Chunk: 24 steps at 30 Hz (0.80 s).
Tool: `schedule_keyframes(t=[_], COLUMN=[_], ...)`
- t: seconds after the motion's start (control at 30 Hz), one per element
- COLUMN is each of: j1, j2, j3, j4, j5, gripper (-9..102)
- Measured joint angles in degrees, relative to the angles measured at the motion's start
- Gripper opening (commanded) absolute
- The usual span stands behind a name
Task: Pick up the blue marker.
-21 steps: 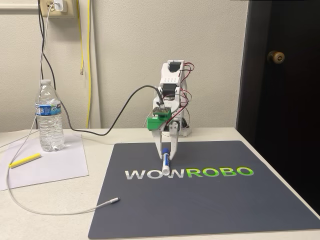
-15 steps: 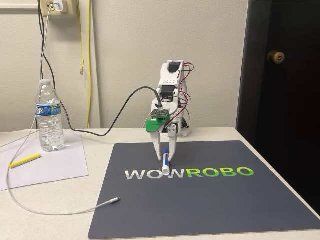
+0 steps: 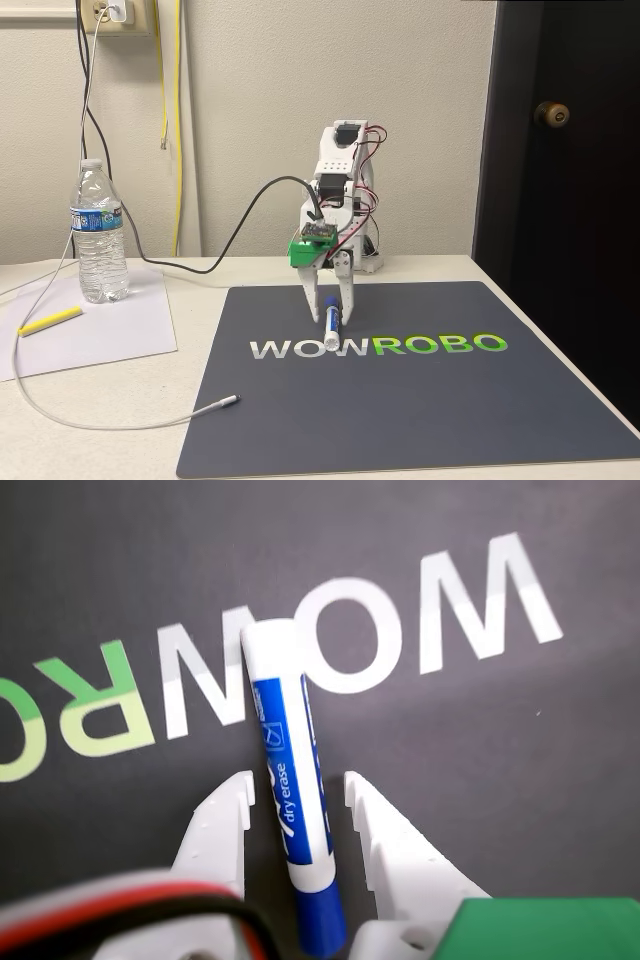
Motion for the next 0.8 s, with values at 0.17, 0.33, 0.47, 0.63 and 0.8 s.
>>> schedule_keyframes(t=[0.17,0.33,0.47,0.63,0.8], j1=[-0.4,-1.8,-2.0,-2.0,-2.0], j2=[0.3,0.3,0.3,0.3,0.3], j3=[4.2,4.3,4.4,4.5,4.5], j4=[-4.5,-5.2,-5.2,-5.4,-5.5], j5=[0.0,0.4,1.1,1.6,1.6], gripper=[20,11,8,7,6])
